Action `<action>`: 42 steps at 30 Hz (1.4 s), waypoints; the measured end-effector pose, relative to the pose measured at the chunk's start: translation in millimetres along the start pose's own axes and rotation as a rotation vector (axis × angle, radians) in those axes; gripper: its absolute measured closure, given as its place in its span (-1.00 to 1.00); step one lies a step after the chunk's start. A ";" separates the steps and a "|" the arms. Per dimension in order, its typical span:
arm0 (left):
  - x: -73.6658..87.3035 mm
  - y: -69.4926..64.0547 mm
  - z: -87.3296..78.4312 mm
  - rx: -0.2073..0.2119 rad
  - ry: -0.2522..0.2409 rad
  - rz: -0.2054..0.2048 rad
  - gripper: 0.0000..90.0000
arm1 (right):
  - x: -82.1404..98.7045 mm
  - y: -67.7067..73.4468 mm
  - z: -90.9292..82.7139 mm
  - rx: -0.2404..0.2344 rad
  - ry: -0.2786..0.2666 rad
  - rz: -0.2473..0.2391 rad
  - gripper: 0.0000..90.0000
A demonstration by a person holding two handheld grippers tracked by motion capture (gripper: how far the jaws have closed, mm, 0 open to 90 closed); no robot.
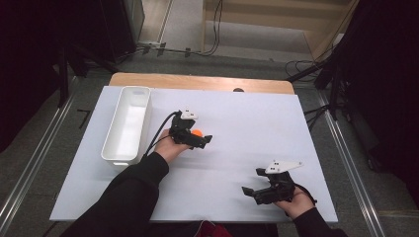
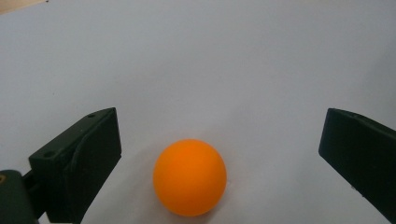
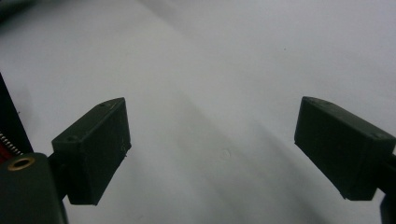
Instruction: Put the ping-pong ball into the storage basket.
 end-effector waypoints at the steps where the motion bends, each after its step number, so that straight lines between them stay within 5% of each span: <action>1: 0.5 0.7 -0.3 0.002 0.005 -0.010 -1.00 | -0.1 0.1 0.0 0.000 0.000 0.000 -0.79; 17: 8.7 7.1 5.4 -0.004 0.010 -0.053 -1.00 | 0.1 0.2 0.2 0.001 -0.001 -0.001 -0.79; 32: 19.3 7.9 12.0 -0.016 0.048 0.001 -1.00 | 1.5 -0.6 -0.3 0.008 0.006 -0.005 -0.79; 42: 28.0 14.7 20.2 -0.053 0.082 -0.006 -1.00 | 1.8 0.6 -0.4 0.004 0.009 -0.001 -0.79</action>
Point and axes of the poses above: each handheld gripper's, and its own axes: z roughly forward along the jaws, x roughly out of its underside, y roughly to its left, the point moved 10 cm from there along z, roughly forward along the jaws, and after that the axes turned 8 degrees about -z, right-handed, at the moved point
